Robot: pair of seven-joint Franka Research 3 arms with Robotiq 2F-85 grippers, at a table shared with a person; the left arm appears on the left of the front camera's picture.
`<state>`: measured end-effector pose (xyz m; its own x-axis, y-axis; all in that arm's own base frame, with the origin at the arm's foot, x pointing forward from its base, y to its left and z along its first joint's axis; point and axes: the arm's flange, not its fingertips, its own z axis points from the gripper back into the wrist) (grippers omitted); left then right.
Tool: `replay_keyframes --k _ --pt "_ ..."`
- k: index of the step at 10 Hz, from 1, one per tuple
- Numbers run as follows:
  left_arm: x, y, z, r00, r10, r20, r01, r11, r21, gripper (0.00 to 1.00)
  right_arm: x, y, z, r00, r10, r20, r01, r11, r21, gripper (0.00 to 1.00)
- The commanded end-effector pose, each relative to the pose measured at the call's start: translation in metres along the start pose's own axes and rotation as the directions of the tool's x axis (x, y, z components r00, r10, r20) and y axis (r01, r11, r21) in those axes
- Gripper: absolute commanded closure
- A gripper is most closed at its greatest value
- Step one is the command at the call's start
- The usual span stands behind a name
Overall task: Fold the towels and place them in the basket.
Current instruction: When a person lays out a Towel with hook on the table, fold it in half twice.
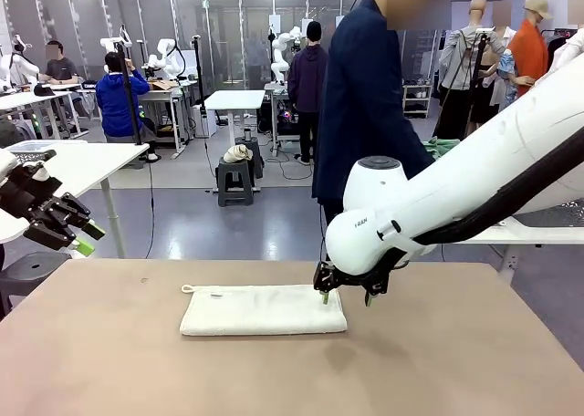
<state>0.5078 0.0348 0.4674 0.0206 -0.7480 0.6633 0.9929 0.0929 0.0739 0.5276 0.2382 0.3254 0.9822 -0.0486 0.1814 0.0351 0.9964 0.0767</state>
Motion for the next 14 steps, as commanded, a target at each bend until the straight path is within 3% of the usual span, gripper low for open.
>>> replay_keyframes --k 1,4,14 --pt "0.001 -0.001 0.001 1.000 -0.004 -0.002 0.004 1.000 0.005 0.40 0.006 0.011 -0.011 0.998 -0.053 0.041 0.054 0.998 -0.030 0.00" --pt "0.001 -0.001 0.001 1.000 -0.004 -0.002 0.004 1.000 0.005 0.40 0.004 0.003 -0.010 1.000 -0.017 0.006 0.017 1.000 -0.012 0.00" --pt "0.001 -0.001 0.001 1.000 -0.004 -0.002 0.004 1.000 0.005 0.40 0.009 0.012 -0.014 0.999 -0.033 0.031 0.034 0.999 -0.034 0.00"
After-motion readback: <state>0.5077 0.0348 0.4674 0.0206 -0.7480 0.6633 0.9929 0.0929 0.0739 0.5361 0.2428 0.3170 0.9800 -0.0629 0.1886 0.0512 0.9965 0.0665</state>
